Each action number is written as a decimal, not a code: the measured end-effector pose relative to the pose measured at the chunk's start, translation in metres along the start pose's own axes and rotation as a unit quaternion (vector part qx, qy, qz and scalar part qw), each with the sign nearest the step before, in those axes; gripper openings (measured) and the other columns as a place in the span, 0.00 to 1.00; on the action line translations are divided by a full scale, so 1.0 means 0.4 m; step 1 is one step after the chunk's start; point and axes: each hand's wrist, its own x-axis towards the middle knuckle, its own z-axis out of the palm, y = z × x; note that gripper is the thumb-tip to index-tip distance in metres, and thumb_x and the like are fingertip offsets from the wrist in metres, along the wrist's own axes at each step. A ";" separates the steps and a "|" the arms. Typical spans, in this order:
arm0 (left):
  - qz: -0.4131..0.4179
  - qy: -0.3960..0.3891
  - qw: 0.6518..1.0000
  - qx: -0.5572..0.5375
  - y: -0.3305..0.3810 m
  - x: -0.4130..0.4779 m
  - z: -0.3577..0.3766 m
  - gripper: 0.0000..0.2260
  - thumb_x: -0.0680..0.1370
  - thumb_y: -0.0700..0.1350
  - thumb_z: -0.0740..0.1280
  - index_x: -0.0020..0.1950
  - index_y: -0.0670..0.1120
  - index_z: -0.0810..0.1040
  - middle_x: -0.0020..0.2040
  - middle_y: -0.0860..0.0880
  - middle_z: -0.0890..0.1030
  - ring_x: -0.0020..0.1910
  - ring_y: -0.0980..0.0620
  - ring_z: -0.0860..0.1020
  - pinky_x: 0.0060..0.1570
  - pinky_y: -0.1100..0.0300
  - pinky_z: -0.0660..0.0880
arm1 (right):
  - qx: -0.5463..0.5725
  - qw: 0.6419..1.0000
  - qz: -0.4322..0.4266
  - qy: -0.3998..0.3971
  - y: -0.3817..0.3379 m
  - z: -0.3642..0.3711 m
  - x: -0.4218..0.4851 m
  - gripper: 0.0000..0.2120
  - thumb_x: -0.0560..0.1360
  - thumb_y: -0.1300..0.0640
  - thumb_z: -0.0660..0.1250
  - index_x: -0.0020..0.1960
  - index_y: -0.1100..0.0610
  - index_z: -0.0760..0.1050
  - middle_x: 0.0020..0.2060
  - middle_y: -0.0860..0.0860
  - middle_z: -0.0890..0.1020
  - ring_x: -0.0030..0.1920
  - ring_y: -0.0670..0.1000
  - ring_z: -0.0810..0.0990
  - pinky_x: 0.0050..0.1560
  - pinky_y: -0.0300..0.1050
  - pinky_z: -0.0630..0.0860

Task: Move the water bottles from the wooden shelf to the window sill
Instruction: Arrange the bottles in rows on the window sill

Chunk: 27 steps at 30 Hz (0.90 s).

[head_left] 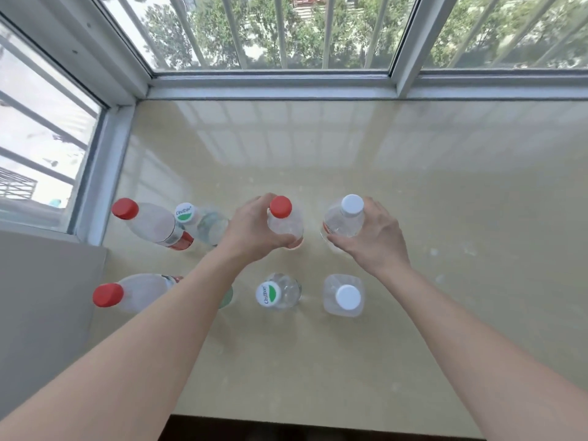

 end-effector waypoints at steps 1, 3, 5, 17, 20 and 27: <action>0.007 -0.008 1.000 0.004 -0.001 0.002 -0.003 0.23 0.64 0.49 0.78 0.55 0.55 0.76 0.51 0.55 0.80 0.51 0.52 0.78 0.53 0.53 0.77 | 0.005 1.000 -0.006 -0.007 0.002 -0.003 0.005 0.26 0.64 0.42 0.77 0.55 0.52 0.73 0.49 0.48 0.78 0.50 0.55 0.77 0.46 0.52 0.76; 0.017 -0.018 1.000 0.000 -0.004 0.006 -0.006 0.24 0.64 0.48 0.78 0.57 0.56 0.75 0.51 0.55 0.80 0.51 0.52 0.77 0.55 0.51 0.77 | 0.017 0.999 -0.014 -0.038 0.004 -0.017 0.014 0.24 0.65 0.45 0.78 0.55 0.50 0.72 0.47 0.47 0.79 0.48 0.54 0.77 0.45 0.51 0.76; 0.027 -0.022 0.999 -0.003 -0.005 0.006 -0.009 0.26 0.64 0.49 0.78 0.59 0.57 0.74 0.52 0.55 0.79 0.52 0.52 0.77 0.55 0.52 0.77 | 0.035 0.996 -0.017 -0.077 0.007 -0.033 0.022 0.24 0.65 0.50 0.78 0.55 0.47 0.69 0.44 0.44 0.78 0.46 0.53 0.76 0.43 0.47 0.74; 0.065 -0.067 0.996 -0.001 0.002 -0.006 -0.023 0.34 0.65 0.45 0.77 0.69 0.59 0.70 0.59 0.55 0.75 0.58 0.52 0.74 0.59 0.54 0.74 | 0.071 0.981 -0.029 -0.179 0.020 -0.073 0.036 0.28 0.65 0.57 0.80 0.59 0.47 0.70 0.47 0.43 0.78 0.48 0.47 0.75 0.39 0.27 0.67; 0.081 -0.057 0.995 -0.013 0.002 -0.005 -0.020 0.31 0.66 0.38 0.75 0.67 0.57 0.73 0.60 0.56 0.77 0.60 0.52 0.75 0.61 0.51 0.75 | 0.083 0.985 -0.033 -0.146 0.022 -0.060 0.028 0.28 0.63 0.54 0.82 0.58 0.47 0.71 0.48 0.44 0.79 0.51 0.49 0.76 0.43 0.34 0.69; 0.050 -0.011 0.999 -0.013 0.011 -0.008 0.005 0.25 0.64 0.48 0.80 0.57 0.55 0.72 0.52 0.55 0.78 0.52 0.54 0.75 0.41 0.73 0.66 | 0.086 0.987 -0.045 -0.125 0.024 -0.053 0.026 0.27 0.64 0.54 0.81 0.57 0.46 0.71 0.47 0.43 0.79 0.50 0.50 0.76 0.47 0.43 0.74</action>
